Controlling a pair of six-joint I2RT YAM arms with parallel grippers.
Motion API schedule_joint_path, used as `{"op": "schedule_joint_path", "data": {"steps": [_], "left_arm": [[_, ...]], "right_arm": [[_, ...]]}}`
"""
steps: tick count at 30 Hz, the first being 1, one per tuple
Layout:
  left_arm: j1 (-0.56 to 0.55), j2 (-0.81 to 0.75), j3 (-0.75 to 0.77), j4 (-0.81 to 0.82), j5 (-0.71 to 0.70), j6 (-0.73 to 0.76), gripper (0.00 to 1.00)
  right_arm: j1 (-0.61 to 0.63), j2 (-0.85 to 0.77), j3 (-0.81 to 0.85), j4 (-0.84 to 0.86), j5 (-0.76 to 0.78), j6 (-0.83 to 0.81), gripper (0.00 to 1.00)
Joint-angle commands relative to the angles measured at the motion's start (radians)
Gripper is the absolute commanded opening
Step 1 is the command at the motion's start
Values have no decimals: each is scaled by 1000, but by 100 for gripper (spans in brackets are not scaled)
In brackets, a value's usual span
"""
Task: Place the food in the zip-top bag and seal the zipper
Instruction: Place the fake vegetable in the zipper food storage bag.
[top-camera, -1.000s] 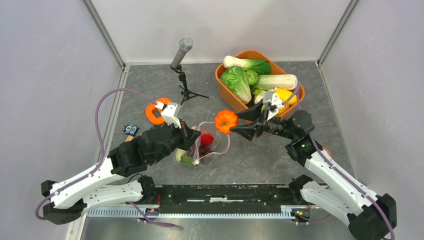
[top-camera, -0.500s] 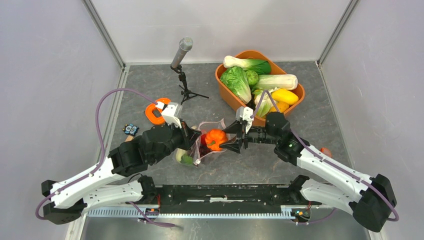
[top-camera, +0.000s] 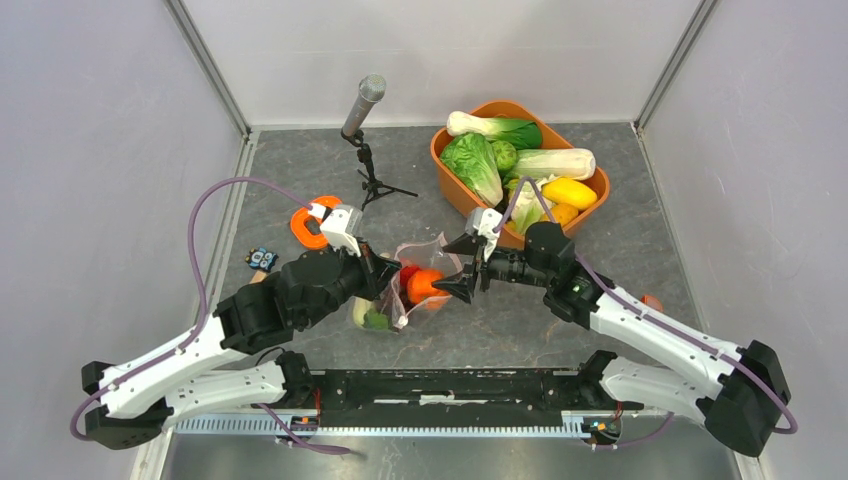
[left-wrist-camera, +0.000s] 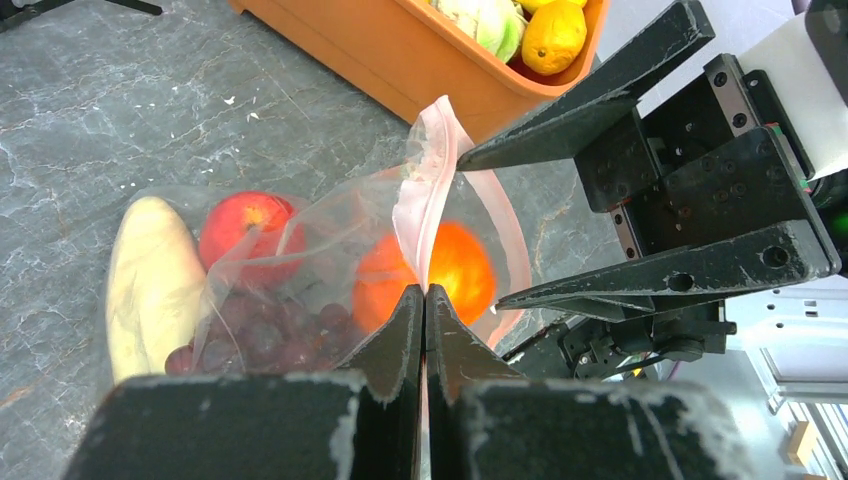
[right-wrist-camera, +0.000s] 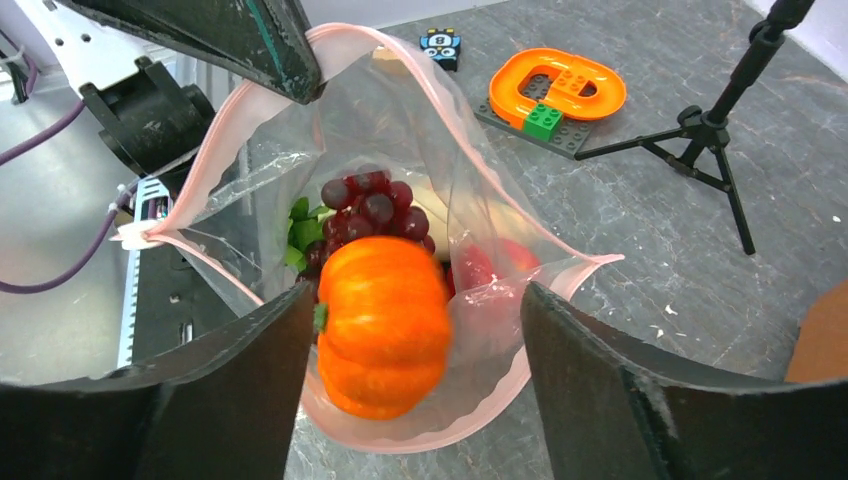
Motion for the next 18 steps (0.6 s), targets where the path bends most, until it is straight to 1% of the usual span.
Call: {"op": "schedule_joint_path", "data": {"steps": [1, 7, 10, 12, 15, 17, 18], "left_arm": [[1, -14, 16, 26, -32, 3, 2], [0, -13, 12, 28, -30, 2, 2], [1, -16, 12, 28, -32, 2, 2], [0, -23, 10, 27, -37, 0, 2], [0, -33, 3, 28, -47, -2, 2], [0, -35, 3, 28, -46, -3, 2], [0, -34, 2, 28, -46, -3, 2]], "right_arm": [[5, -46, 16, 69, 26, 6, 83], [5, -87, 6, 94, 18, 18, 84], [5, -129, -7, 100, 95, 13, 84], [4, -182, -27, 111, 205, 16, 84], [4, -257, -52, 120, 413, 10, 85], [3, -269, -27, 51, 605, -2, 84], [3, -256, 6, -1, 732, -3, 83]]}}
